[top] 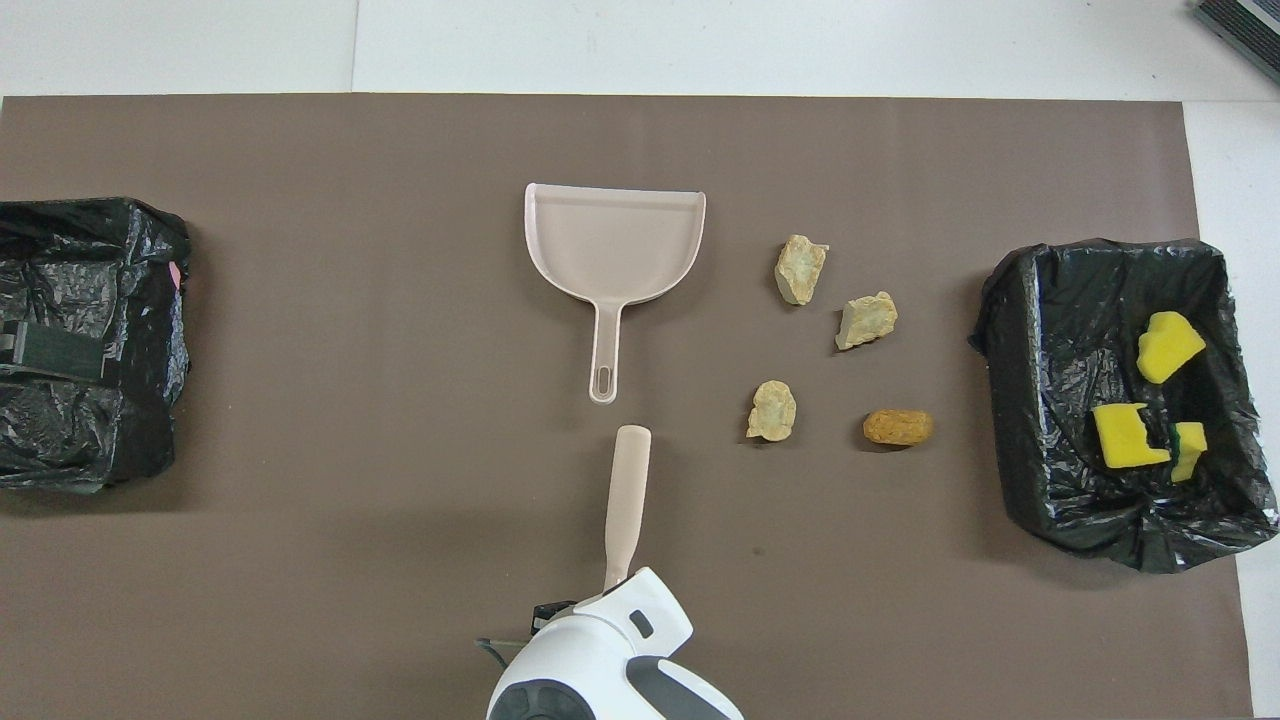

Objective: Sweep and dump trash in bin
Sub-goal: 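Carry the brush with the right gripper toward the beige trash pieces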

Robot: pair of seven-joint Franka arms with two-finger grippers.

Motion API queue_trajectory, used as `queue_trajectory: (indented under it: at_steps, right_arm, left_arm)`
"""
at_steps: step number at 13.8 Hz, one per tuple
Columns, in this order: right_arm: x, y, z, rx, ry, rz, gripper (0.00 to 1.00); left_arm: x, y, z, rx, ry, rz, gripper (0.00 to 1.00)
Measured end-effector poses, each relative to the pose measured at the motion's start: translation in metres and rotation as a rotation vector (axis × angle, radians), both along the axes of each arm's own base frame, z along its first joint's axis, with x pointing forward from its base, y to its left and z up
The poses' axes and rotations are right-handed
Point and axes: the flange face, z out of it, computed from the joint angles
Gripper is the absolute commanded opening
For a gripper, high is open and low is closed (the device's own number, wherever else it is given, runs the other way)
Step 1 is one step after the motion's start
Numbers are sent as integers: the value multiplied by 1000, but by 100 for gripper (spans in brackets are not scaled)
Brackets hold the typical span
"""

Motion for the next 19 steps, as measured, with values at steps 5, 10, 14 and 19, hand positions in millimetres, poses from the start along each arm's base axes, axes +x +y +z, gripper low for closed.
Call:
queue_trajectory:
  at_steps: [5,10,14,19]
  right_arm:
    - [38,-58,55,-18,-18,32,0]
    - [71,-112,96,-59,25,125,0]
    - [105,-184,120,-71,90,214,0]
    - [135,-296,132,-36,180,278,0]
  left_arm:
    - [0,0,0,0,0,0,100]
    - [0,0,0,0,0,0,100]
    - [0,0,0,0,0,0,100]
    - [0,0,0,0,0,0,100]
